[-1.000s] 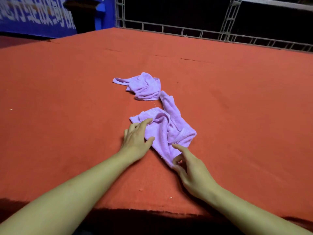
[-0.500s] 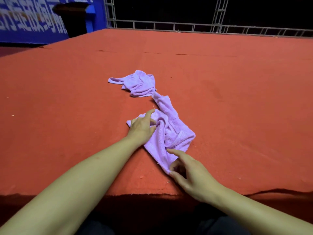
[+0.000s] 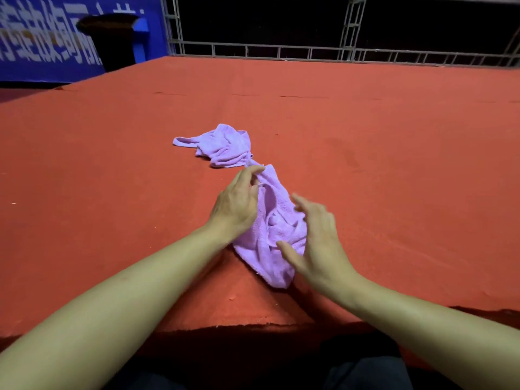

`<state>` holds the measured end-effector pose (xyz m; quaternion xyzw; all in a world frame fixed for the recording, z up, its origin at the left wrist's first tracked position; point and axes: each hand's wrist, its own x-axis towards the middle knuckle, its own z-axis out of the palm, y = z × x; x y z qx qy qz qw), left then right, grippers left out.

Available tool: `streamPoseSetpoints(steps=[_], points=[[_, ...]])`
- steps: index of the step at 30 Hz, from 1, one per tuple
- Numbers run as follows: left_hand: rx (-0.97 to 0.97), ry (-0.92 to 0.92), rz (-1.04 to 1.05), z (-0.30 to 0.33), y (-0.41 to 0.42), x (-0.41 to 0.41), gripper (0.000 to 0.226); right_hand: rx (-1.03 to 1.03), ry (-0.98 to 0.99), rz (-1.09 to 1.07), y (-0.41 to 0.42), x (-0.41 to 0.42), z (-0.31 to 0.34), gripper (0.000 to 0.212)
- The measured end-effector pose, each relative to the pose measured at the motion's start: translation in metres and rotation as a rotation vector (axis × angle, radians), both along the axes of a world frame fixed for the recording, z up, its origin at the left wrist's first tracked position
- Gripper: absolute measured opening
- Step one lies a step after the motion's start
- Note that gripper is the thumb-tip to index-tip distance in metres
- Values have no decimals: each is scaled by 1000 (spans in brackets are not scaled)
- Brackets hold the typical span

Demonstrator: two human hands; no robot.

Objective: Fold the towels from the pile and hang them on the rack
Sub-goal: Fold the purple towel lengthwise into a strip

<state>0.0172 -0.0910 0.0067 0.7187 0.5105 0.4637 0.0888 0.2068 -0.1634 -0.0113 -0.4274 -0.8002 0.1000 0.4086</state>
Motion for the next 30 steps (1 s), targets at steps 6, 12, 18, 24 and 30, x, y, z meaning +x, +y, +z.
streamPoseSetpoints(steps=[6, 12, 18, 24, 30], points=[[50, 26, -158, 37, -33, -5, 36, -277, 63, 96, 23, -12, 42, 83], [-41, 341, -181, 51, -69, -19, 35, -147, 47, 171, 16, -25, 33, 43], [-62, 150, -203, 66, -92, -27, 42, -198, 86, 291, 7, -39, 37, 51], [-47, 34, -169, 102, -94, -52, 37, -301, 27, 399, 16, -34, 58, 35], [-253, 305, -25, 116, -99, -102, 45, -341, -163, 393, 31, -16, 74, 40]])
